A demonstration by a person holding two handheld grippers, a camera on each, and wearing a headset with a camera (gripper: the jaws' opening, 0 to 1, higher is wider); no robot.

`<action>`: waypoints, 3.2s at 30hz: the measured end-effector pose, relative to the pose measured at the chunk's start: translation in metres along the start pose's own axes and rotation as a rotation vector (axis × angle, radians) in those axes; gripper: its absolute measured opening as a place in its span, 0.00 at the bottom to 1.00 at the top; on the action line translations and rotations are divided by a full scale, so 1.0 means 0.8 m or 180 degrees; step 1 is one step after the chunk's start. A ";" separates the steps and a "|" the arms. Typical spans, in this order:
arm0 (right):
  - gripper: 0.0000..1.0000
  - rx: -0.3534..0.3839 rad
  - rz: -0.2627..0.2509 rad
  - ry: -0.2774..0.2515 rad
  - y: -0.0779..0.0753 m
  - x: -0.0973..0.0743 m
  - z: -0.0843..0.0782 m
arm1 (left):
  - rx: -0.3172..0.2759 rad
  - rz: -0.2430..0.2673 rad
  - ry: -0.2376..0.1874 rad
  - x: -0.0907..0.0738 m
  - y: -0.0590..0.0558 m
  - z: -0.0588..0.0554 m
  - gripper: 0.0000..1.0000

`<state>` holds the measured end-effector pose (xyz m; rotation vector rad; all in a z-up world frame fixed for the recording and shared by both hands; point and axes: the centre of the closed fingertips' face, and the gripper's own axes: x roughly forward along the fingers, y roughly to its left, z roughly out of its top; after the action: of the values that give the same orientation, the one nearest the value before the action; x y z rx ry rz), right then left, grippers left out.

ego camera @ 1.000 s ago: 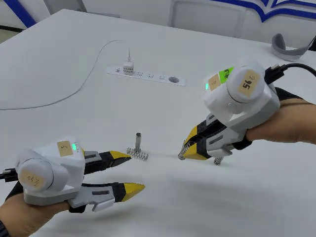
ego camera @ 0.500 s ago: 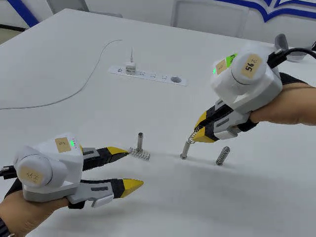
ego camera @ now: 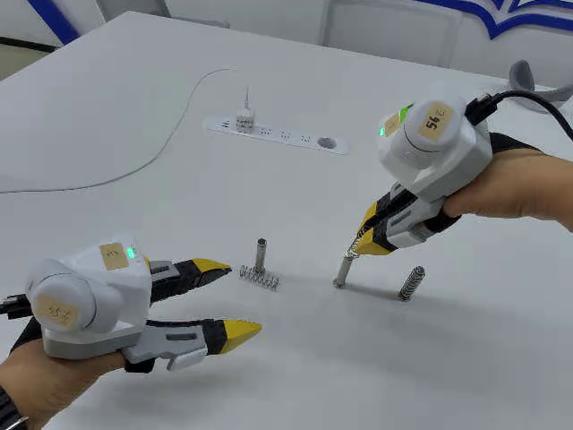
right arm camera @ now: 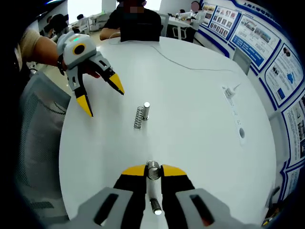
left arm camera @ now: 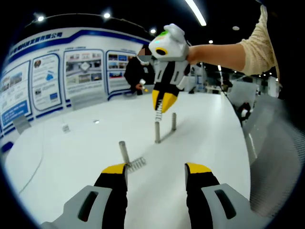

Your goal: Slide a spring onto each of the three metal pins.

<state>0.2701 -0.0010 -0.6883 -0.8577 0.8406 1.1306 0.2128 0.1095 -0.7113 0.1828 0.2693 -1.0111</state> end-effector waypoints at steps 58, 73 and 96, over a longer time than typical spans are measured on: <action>0.13 0.0101 0.0207 0.0315 0.004 0.075 -0.023 | -0.0152 0.0091 0.0036 0.000 0.011 -0.009 0.60; 0.18 0.0074 0.0114 0.0260 0.005 0.062 -0.014 | -0.0139 0.0079 0.0048 0.001 0.009 -0.008 0.60; 0.17 0.0048 0.0176 -0.0155 0.033 0.097 0.057 | -0.0123 0.0103 0.0071 -0.003 0.012 -0.008 0.59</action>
<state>0.2670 0.0760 -0.7415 -0.7956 0.8361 1.1876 0.2192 0.1181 -0.7165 0.1631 0.3051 -0.9715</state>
